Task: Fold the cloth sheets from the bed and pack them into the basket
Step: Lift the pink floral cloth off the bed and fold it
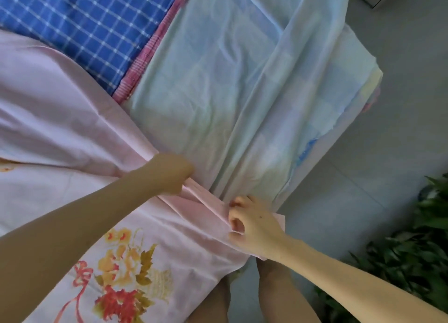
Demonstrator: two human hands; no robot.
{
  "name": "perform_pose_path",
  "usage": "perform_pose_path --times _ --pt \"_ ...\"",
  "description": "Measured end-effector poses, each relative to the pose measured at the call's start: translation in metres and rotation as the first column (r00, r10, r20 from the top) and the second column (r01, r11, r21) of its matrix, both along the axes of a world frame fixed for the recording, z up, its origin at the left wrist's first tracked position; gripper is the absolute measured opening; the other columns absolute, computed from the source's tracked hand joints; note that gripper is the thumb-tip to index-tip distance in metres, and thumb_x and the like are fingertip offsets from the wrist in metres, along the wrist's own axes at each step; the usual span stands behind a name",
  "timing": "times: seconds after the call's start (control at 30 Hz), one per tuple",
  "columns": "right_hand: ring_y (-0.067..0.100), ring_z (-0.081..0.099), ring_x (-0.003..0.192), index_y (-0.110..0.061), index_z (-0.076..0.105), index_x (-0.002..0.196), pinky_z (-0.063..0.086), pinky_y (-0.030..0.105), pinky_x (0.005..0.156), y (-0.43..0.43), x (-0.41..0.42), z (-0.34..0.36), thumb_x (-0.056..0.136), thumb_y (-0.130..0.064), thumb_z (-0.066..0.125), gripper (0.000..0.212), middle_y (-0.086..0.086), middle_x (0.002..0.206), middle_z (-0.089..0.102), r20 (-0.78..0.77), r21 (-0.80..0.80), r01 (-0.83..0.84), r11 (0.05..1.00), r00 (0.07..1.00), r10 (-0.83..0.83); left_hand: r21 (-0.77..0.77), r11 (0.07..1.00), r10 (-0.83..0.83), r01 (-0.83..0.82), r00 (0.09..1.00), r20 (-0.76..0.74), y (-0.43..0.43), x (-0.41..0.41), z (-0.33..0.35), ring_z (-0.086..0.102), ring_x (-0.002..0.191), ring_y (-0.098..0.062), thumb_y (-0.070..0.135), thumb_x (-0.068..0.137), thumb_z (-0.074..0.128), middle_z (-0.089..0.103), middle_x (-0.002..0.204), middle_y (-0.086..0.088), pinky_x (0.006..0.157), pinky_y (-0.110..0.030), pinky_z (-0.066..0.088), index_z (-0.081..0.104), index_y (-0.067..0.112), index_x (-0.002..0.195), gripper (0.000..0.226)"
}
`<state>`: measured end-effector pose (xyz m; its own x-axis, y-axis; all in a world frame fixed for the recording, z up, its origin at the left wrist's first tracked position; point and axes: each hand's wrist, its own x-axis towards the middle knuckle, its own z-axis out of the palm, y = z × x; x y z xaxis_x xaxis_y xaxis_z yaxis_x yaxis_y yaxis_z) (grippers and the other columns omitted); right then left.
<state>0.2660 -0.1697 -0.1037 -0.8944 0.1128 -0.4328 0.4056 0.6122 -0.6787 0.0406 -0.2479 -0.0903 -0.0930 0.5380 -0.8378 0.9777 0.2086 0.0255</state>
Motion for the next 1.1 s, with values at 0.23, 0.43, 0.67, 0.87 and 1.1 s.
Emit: perform_pose_path --times 0.23,0.43,0.67,0.87,1.1 --pt "0.009 0.049 0.109 -0.024 0.038 0.135 0.041 0.022 0.088 0.026 -0.062 0.010 0.082 -0.025 0.069 0.061 -0.011 0.123 0.047 0.384 -0.574 0.223 0.788 0.923 0.018 0.171 0.982 -0.079 0.076 0.997 0.008 0.001 -0.007 0.033 0.053 0.099 -0.019 0.017 0.087 0.050 0.058 0.099 0.005 0.076 -0.029 0.040 0.056 0.024 0.108 0.023" --pt "0.014 0.056 0.083 -0.022 0.055 0.093 0.044 0.026 0.069 0.081 -0.038 0.010 0.077 -0.031 0.072 0.025 -0.008 0.087 0.058 0.462 -0.338 0.081 0.938 0.882 0.091 0.184 0.971 -0.143 0.150 0.988 -0.049 0.039 -0.029 0.042 0.055 0.097 -0.022 0.020 0.089 0.053 0.055 0.091 0.004 0.067 -0.027 0.032 0.062 0.023 0.101 0.016" --pt "0.020 0.046 0.059 -0.017 0.038 0.058 0.024 0.026 0.049 0.128 0.008 -0.019 0.086 -0.035 0.062 0.041 -0.003 0.057 0.043 0.404 0.410 0.056 0.910 0.884 -0.236 0.320 0.939 -0.095 0.125 0.990 -0.109 0.089 -0.020 0.004 0.049 0.108 -0.029 0.018 0.092 0.053 0.054 0.109 -0.006 0.071 -0.031 0.026 0.063 0.014 0.107 0.018" --pt "0.026 0.046 0.047 -0.011 0.052 0.060 0.026 0.029 0.049 0.076 0.027 -0.023 0.068 -0.005 0.061 0.013 0.004 0.052 0.050 -0.049 0.609 0.289 0.739 0.943 -0.329 0.469 0.868 0.151 -0.161 0.987 0.059 0.053 0.019 -0.015 0.050 0.103 -0.028 0.024 0.089 0.058 0.055 0.109 -0.007 0.086 -0.035 0.036 0.061 0.014 0.108 0.021" --pt "0.010 0.060 0.052 -0.022 0.060 0.058 0.042 0.021 0.045 -0.038 0.047 -0.033 0.059 -0.045 0.080 0.030 -0.011 0.056 0.061 0.147 0.325 0.210 0.922 0.952 -0.268 0.071 0.952 0.245 -0.297 0.882 0.403 -0.004 0.066 -0.025 0.055 0.101 -0.018 0.030 0.093 0.050 0.061 0.108 0.003 0.082 -0.027 0.042 0.064 0.020 0.107 0.022"
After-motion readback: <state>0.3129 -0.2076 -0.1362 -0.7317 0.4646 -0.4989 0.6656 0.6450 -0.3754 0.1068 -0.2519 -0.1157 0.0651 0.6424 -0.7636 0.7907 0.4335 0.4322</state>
